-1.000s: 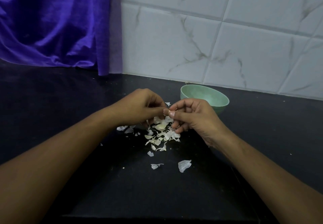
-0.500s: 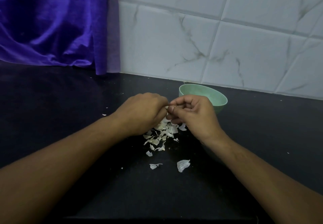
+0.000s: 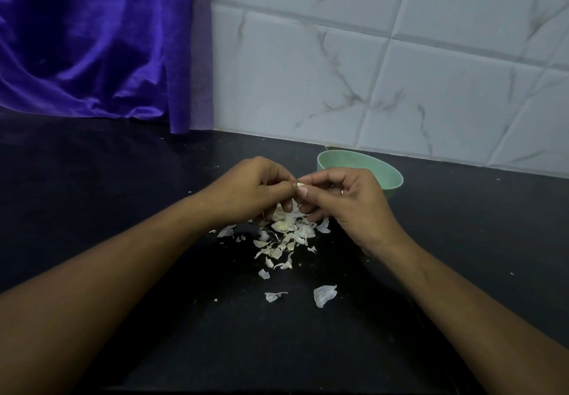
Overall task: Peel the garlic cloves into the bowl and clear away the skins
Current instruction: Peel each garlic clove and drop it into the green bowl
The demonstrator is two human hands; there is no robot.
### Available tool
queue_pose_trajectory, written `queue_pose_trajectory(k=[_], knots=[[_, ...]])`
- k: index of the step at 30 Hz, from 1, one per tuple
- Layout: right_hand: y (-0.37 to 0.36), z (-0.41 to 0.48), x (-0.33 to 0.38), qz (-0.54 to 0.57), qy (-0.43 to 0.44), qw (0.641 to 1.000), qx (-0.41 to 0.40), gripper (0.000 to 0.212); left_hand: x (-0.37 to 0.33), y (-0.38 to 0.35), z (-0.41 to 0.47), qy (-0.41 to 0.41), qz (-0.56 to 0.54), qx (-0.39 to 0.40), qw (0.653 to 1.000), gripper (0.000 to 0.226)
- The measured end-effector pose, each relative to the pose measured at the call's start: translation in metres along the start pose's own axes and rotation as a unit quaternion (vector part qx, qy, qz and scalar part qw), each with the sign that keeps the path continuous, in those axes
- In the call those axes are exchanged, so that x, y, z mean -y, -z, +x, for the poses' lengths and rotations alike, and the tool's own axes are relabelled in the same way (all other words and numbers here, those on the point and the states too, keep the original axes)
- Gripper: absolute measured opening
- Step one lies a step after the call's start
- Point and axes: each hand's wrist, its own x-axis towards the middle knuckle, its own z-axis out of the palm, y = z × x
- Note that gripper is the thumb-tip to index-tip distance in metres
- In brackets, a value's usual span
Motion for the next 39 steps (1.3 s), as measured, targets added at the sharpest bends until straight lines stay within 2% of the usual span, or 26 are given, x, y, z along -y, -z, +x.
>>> queue_pose_trajectory(k=[9,15,21,23,25,28,31,39], knots=[[-0.004,0.000,0.005,0.063,0.003,0.997,-0.044,0.009,0.000,-0.003,0.003,0.010,-0.128,-0.011,0.992,0.023],[-0.004,0.000,0.011,0.162,-0.042,0.985,-0.041,0.014,-0.002,-0.006,0.000,0.026,-0.025,-0.013,0.999,0.029],[0.000,0.001,0.015,0.175,-0.106,0.979,-0.006,0.011,0.003,0.003,0.002,-0.009,0.066,-0.046,0.997,0.039],[0.000,0.000,0.016,0.172,-0.111,0.979,-0.004,0.010,0.004,0.003,0.002,-0.028,0.107,-0.044,0.993,0.038],[0.000,0.000,0.015,0.166,-0.109,0.980,-0.003,0.010,0.005,0.004,0.002,-0.031,0.119,-0.050,0.991,0.027],[0.001,0.000,0.012,0.146,-0.092,0.985,-0.005,0.011,0.002,0.004,0.002,-0.025,0.046,-0.050,0.997,0.007],[0.001,0.000,0.010,0.116,-0.076,0.990,-0.015,0.012,0.001,0.004,0.002,-0.009,-0.016,-0.048,0.999,0.017],[-0.001,-0.001,0.008,0.033,-0.047,0.998,-0.020,0.012,0.003,0.001,0.004,-0.004,0.016,-0.066,0.998,0.014]])
